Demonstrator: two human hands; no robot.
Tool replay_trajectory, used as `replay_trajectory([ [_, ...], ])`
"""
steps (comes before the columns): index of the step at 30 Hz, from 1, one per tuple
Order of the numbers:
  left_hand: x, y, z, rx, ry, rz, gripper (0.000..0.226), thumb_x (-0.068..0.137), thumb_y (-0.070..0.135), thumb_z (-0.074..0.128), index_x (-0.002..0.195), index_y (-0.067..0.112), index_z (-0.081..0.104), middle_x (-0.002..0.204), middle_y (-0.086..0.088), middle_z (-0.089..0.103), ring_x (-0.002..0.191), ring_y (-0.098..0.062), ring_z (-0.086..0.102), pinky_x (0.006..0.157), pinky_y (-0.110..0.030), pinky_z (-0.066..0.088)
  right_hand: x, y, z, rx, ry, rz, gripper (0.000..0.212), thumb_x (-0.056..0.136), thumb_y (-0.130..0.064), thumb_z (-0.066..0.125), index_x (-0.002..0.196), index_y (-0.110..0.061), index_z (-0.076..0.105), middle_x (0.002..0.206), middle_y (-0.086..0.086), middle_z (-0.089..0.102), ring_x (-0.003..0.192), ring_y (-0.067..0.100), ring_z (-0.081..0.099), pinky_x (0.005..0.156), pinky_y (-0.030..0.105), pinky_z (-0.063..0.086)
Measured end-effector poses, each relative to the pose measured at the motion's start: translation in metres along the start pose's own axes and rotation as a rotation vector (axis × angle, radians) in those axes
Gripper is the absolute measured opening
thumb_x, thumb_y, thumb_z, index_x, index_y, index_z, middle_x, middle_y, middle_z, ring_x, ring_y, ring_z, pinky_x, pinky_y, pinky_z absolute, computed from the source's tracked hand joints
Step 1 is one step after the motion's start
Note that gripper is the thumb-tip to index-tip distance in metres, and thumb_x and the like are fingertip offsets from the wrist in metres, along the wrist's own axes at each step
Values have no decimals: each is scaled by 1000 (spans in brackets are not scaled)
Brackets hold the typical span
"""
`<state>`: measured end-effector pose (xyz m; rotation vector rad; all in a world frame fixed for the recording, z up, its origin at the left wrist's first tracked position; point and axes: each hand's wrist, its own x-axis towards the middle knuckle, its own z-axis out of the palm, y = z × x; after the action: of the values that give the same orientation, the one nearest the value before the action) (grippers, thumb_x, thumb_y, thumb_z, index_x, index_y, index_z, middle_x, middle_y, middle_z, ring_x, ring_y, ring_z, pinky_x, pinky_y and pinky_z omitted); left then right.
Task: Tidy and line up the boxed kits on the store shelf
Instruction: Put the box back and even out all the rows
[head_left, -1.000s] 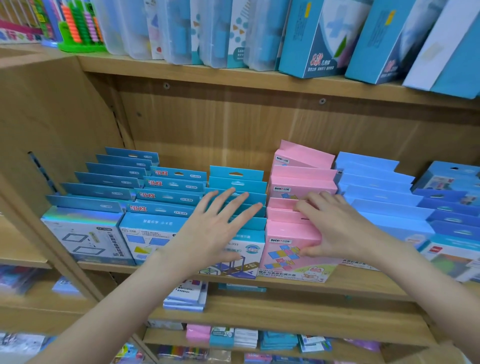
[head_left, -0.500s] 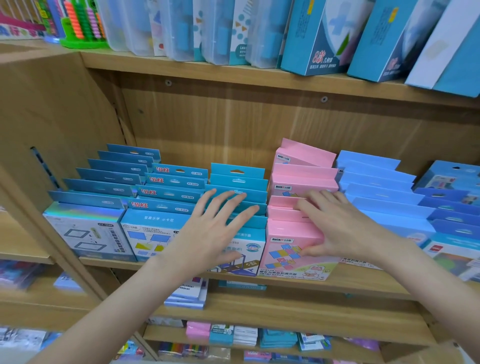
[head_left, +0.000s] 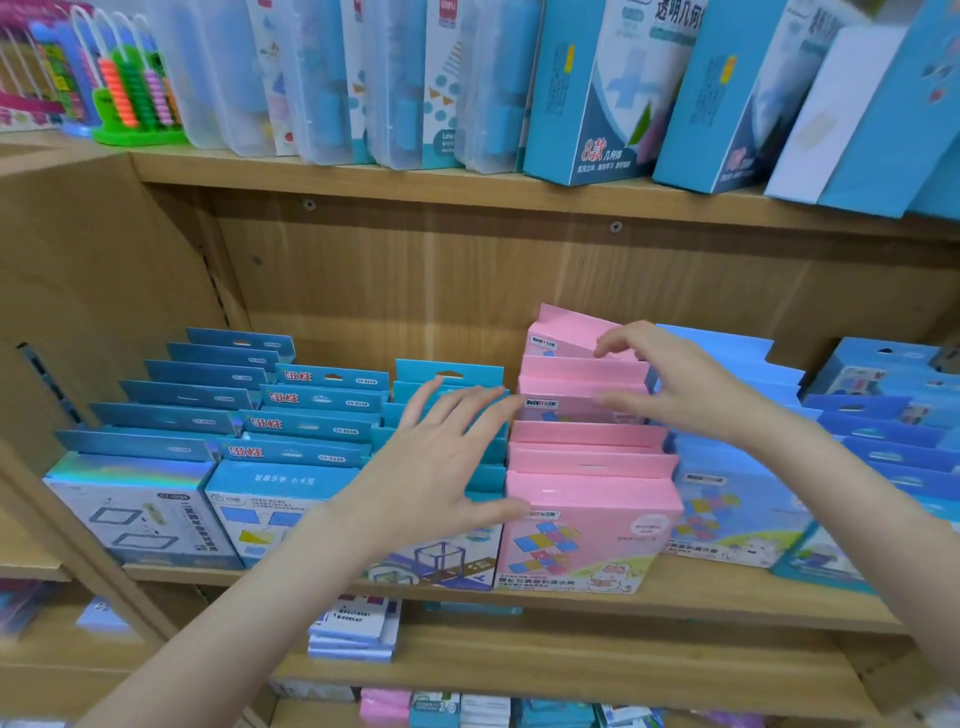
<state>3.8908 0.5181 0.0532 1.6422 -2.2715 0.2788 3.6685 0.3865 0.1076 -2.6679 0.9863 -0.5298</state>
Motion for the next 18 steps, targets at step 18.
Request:
replay_trajectory([
  [18, 8, -2, 4, -95, -150, -61, 93, 66, 78, 41, 143, 29, 26, 146, 11, 28, 134, -8, 19, 115, -31, -2, 46, 4, 11, -126, -515, -70, 37, 84, -20, 64, 118, -19, 49, 108, -9, 54, 99, 10, 52, 83, 15, 40],
])
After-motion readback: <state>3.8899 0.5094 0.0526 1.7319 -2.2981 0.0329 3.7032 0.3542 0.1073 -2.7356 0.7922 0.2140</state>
